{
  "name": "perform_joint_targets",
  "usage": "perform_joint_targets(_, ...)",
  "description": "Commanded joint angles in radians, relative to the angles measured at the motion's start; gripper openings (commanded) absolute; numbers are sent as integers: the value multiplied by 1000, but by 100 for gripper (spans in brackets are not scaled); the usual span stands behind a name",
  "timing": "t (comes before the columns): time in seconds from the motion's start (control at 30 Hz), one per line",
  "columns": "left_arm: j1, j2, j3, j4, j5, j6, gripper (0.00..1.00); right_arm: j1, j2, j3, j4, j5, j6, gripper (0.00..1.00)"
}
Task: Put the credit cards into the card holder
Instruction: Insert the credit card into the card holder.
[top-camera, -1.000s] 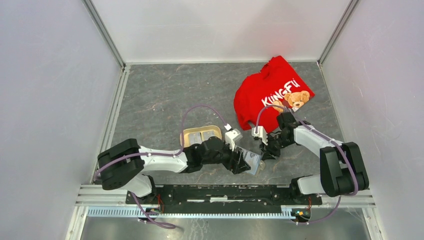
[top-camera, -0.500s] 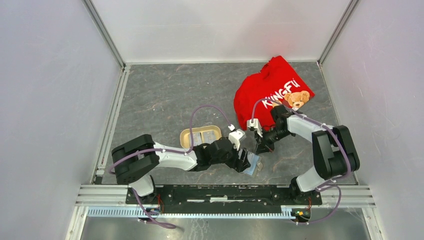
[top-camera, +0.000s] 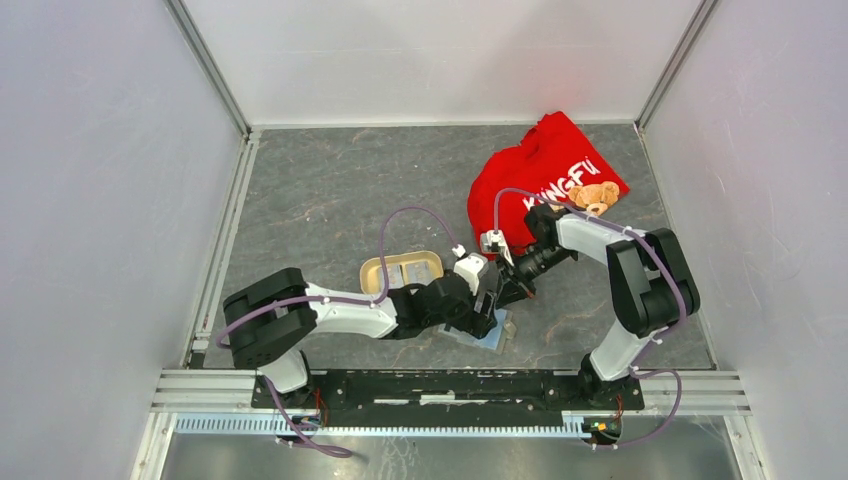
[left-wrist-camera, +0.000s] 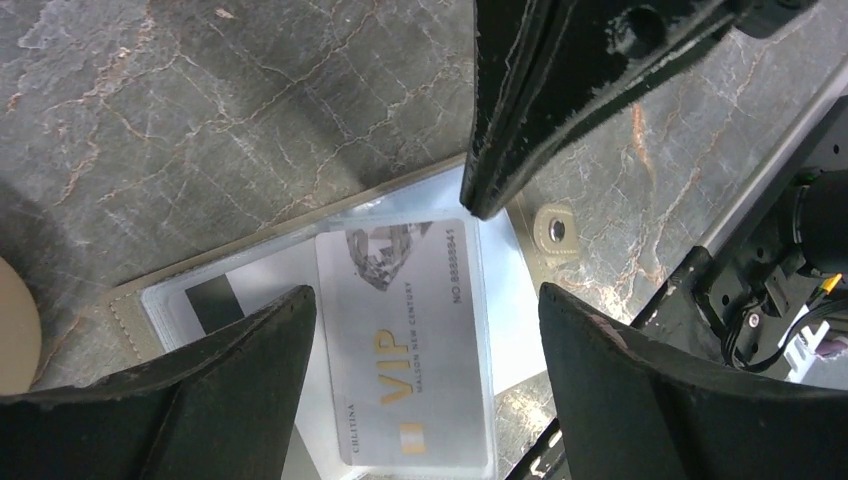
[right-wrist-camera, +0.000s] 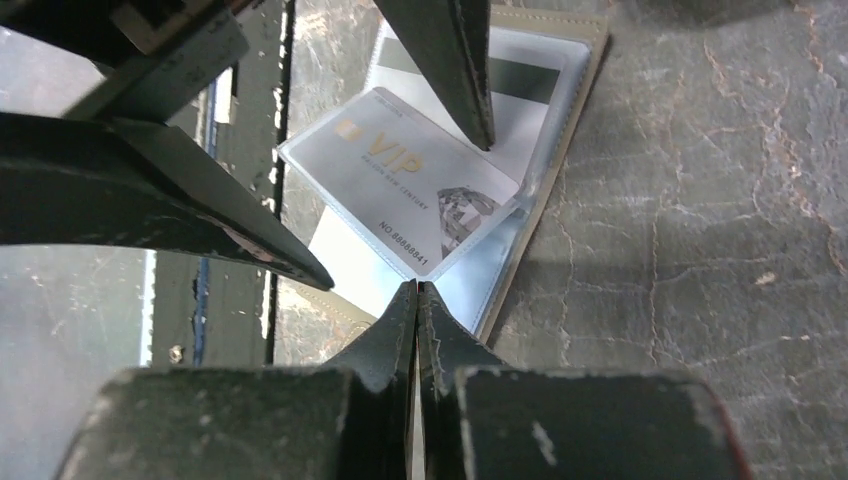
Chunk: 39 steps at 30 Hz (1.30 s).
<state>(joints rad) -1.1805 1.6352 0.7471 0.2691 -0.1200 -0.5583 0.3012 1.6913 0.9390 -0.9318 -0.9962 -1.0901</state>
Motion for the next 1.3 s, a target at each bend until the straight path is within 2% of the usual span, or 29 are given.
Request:
perform_joint_targets(0.0, -1, 0, 59, -84, -71, -43, 88, 12, 31, 59, -90, -105, -60, 4)
perform_joint_targets(0.13, -2, -10, 69, -135, -126, -57, 83, 16, 74, 109, -193, -156, -150, 5)
perform_joint_targets(0.23, 3, -24, 63, -157, -140, -66, 69, 14, 88, 121, -243, -172, -207, 6)
perform_joint_targets(0.37, 5, -36, 61, -162, -123, -69, 58, 13, 79, 111, -231, -167, -205, 8)
perform_joint_targets(0.43, 5, -41, 64, -163, -111, -71, 54, 9, 67, 102, -211, -160, -190, 11)
perform_joint_targets(0.5, 6, -47, 63, -163, -100, -79, 44, 5, 42, 86, -163, -139, -143, 14)
perform_joint_targets(0.67, 23, -79, 39, -163, -90, -136, 29, -3, -80, 4, 55, -44, 42, 25)
perform_joint_targets(0.83, 92, -141, -60, -105, -31, -227, 27, -2, -220, -93, 194, 32, 84, 29)
perform_joint_targets(1.03, 225, -191, -236, 103, 198, -341, 29, 73, -300, -193, 242, 55, -19, 28)
perform_joint_targets(1.17, 251, -197, -239, 63, 192, -332, 37, 175, -331, -250, 325, 117, -25, 29)
perform_joint_targets(1.27, 251, -248, -238, 34, 154, -309, 39, 219, -344, -277, 358, 117, -51, 29)
